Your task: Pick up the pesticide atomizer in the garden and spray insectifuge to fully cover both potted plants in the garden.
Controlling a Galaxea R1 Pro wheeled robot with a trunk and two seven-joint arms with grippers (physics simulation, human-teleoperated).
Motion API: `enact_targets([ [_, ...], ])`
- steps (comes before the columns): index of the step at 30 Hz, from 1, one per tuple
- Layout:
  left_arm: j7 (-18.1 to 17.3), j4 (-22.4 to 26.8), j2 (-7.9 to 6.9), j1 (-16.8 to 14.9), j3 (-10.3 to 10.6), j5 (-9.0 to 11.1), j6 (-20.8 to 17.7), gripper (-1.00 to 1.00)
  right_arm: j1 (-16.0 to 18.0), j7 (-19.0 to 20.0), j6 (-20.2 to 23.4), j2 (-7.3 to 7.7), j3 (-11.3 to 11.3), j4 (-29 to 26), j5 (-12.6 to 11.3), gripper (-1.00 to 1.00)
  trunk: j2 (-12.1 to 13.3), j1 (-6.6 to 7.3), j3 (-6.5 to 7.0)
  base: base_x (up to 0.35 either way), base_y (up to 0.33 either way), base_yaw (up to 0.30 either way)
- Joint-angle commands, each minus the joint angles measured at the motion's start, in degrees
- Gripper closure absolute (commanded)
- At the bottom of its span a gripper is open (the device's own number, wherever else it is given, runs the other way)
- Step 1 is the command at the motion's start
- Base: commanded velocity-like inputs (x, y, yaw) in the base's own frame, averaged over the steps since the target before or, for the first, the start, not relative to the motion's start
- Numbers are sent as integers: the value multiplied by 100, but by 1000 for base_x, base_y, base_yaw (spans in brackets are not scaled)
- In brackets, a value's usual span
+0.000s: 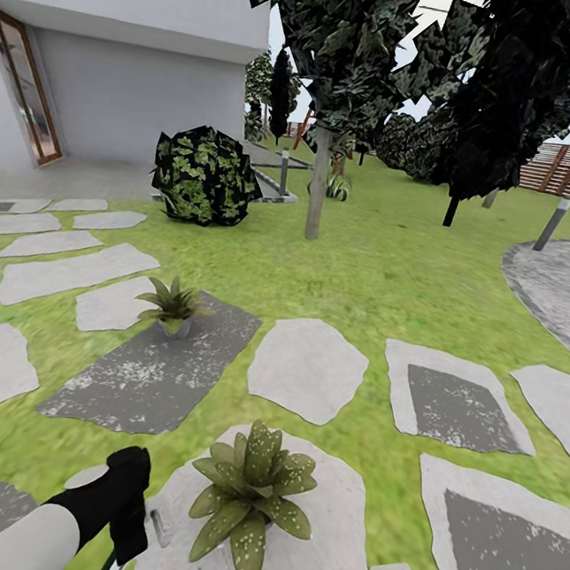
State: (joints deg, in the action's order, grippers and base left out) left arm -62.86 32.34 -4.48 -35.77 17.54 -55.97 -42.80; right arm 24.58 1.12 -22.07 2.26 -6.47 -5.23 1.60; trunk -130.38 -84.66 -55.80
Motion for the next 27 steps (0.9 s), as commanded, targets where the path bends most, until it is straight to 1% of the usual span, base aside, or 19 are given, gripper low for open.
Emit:
enact_targets([
  [1, 6, -7, -7, -1, 22, -19, 38, 100, 3, 2, -17, 3, -14, 4, 16, -100, -2, 1, -5, 0, 0, 0],
  [2, 45, -17, -7, -1, 19, -9, 102, 100, 3, 2, -17, 3, -14, 4, 16, -100, -2, 1, -5, 0, 0, 0],
  [3, 115, -52, -6, 9, 16, 67, 217, 100, 3, 2, -17, 3, -14, 4, 16, -100, -2, 1, -5, 0, 0, -23],
  [4, 264, -163, -3, 48, 14, 288, 420, 100, 3, 2, -17, 3, -13, 4, 16, -100, -2, 1, -5, 0, 0, -161],
  [5, 467, -239, -9, 70, 13, 481, 586, 100, 3, 2, -17, 3, -13, 4, 16, -100, -2, 1, -5, 0, 0, -229],
  [7, 849, -324, -23, 95, 11, 694, 740, 100, 3, 2, -17, 3, -12, 4, 16, -100, -2, 1, -5, 0, 0, -263],
  [8, 1052, -372, -31, 102, -3, 770, 781, 100, 3, 2, -17, 3, -12, 4, 16, -100, -2, 1, -5, 0, 0, -281],
  [9, 1365, -474, -39, 109, -80, 890, 826, 100, 3, 2, -17, 3, -12, 4, 16, -100, -2, 1, -5, 0, 0, -292],
  [10, 1485, -517, -41, 112, -172, 967, 847, 100, 3, 2, -17, 3, -12, 4, 16, -100, -2, 1, -5, 0, 0, -296],
  [12, 1571, -518, -43, 114, -332, 1032, 874, 100, 3, 2, -17, 3, -14, 6, 16, -100, -2, 1, -5, 0, 3, -281],
  [14, 1609, -473, -61, 84, -428, 1043, 885, 100, 3, 2, -17, 3, -18, 6, 16, -100, -2, 1, -5, 0, 98, -222],
  [17, 1629, -459, -222, 50, -471, 1062, 874, 100, 3, 2, -17, 3, -20, 5, 16, -100, -2, 1, -5, -2, 257, -103],
  [18, 1667, -459, -278, 59, -579, 1065, 883, 100, 3, 2, -17, 3, -21, 4, 16, -100, -2, 1, -5, -54, 293, -19],
  [19, 1725, -467, -307, 78, -780, 1063, 1036, 100, 3, 2, -17, 3, -21, 4, 16, -100, -2, 1, -5, -86, 298, -6],
  [21, 1748, -485, -316, 85, -940, 1062, 1309, 100, 3, 2, -17, 3, -21, 7, 16, -100, -2, 1, -5, -74, 300, -3],
  [23, 1754, -486, -306, 87, -1022, 1064, 1438, 100, 3, 2, -17, 3, -20, 11, 16, -100, -2, 1, -5, -28, 305, -1],
  [27, 1761, -467, -247, 88, -1065, 1062, 1475, 100, 3, 2, -17, 2, -21, 13, 17, -100, -2, 1, -5, 12, 308, 0],
])
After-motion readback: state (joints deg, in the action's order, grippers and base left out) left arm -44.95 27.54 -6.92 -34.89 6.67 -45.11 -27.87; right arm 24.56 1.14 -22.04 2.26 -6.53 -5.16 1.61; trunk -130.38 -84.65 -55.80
